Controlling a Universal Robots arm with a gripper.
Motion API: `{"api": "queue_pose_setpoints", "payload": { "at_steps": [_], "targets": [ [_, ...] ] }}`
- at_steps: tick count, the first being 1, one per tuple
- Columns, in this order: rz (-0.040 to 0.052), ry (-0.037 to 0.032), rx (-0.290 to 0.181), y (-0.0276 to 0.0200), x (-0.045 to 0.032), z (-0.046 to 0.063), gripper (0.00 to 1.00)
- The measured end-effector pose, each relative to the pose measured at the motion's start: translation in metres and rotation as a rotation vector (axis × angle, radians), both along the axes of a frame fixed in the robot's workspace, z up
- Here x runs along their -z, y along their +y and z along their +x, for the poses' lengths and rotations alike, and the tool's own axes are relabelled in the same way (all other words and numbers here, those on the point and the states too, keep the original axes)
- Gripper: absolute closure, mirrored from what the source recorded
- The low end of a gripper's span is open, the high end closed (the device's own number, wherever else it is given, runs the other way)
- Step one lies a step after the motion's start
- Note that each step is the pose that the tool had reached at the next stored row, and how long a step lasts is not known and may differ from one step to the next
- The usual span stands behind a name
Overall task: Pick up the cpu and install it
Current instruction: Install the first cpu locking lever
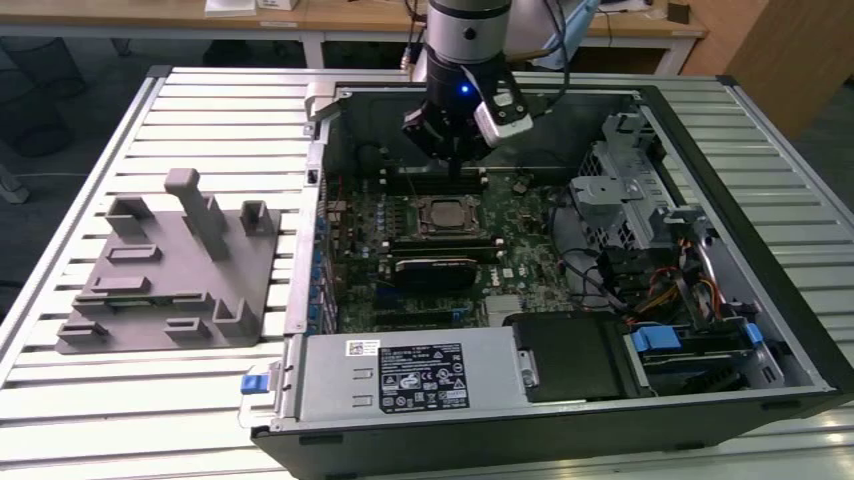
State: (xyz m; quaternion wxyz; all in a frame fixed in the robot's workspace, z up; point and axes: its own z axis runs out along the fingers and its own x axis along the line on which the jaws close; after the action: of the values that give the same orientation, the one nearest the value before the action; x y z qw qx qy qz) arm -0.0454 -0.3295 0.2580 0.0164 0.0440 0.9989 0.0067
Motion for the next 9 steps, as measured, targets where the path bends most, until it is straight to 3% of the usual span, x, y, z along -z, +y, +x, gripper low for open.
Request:
{"api": "queue_pose_setpoints", "payload": {
  "at_steps": [6, 9],
  "targets": [
    [-0.0001, 0.0000, -0.108, 0.0000, 0.0017, -0.0001, 0.89],
    [0.0001, 0.0000, -0.120, 0.0000, 0.0019, -0.0081, 0.89]
  ]
}}
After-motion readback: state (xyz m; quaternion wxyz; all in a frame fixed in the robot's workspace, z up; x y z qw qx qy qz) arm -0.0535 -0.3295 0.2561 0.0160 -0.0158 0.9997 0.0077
